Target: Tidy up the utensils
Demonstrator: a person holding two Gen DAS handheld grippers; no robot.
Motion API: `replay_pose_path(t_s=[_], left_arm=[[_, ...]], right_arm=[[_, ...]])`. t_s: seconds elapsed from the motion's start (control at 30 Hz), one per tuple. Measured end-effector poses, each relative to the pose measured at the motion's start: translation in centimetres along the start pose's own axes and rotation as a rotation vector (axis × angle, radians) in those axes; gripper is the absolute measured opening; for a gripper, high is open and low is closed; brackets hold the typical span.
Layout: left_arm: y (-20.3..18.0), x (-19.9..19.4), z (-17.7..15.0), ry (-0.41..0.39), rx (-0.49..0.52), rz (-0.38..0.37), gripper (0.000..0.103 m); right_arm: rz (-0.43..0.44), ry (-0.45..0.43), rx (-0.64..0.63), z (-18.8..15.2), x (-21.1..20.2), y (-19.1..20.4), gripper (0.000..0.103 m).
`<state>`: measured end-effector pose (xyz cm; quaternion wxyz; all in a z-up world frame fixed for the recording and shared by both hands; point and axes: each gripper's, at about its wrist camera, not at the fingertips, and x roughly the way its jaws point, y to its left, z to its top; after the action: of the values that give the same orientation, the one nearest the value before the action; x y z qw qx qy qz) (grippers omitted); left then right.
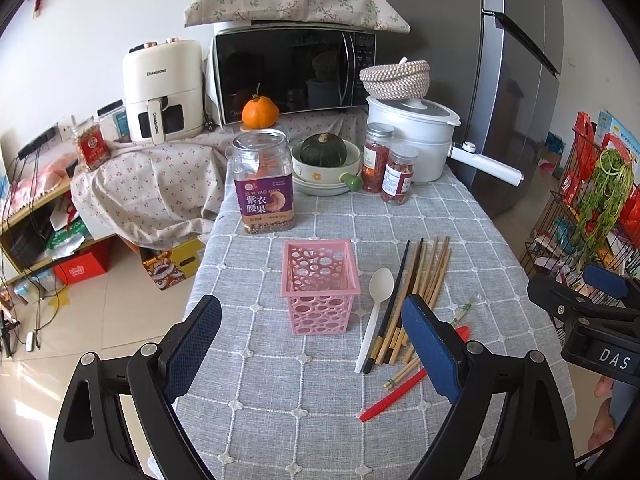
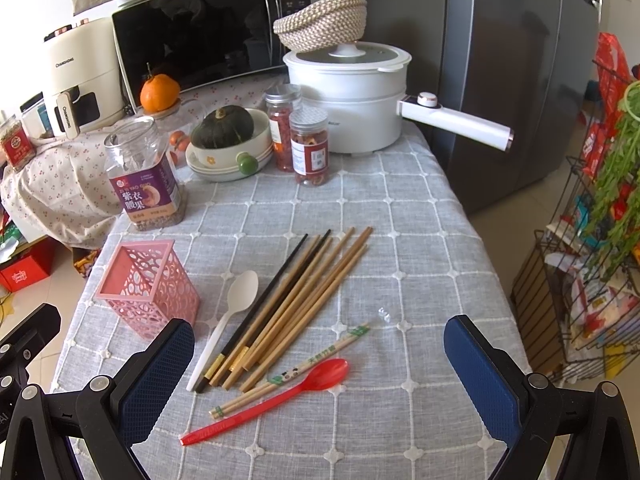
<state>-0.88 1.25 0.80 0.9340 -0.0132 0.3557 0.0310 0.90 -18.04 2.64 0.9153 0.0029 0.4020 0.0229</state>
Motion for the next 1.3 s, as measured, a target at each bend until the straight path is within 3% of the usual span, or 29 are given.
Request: replay_pose_path(t_s=[0.67, 0.83, 0.97, 1.03, 1.07, 1.13, 1.3], left_arm=[[-0.8, 0.1, 0.2, -0.006, 0.035, 0.015, 0.093], [-2.3, 0.8, 0.6, 0.008, 0.124, 0.002, 0.093], [-4.0, 1.7, 1.4, 0.03, 0.2, -0.058, 0.093], [-5.2, 2.6, 2.1, 0.058, 0.242, -0.088, 0.093], [-5.8, 3.2, 2.6, 0.086, 0.257, -0.106, 0.091], [-6.9, 4.8, 3.4, 0.167, 0.276, -0.153, 0.084], [-10.5, 9.9, 5.3, 0.378, 0.29, -0.272, 0.07]], right_arm=[[0.009, 0.028, 0.021, 0.3, 0.6, -0.4, 0.102], [0.029, 0.069, 0.059, 0.8, 1.5, -1.8, 0.102], [0.053, 0.122, 0.107, 1.3, 3.3, -4.1, 0.099], [0.024, 0.169, 0.124, 1.4, 4.7, -5.4, 0.086], [0.018, 0.198, 0.137, 1.3, 5.4, -6.1, 0.085], [0.033, 0.25, 0.175, 0.9, 6.7, -7.6, 0.074], [0.056, 0.333, 0.246, 0.2, 8.9, -10.1, 0.061]])
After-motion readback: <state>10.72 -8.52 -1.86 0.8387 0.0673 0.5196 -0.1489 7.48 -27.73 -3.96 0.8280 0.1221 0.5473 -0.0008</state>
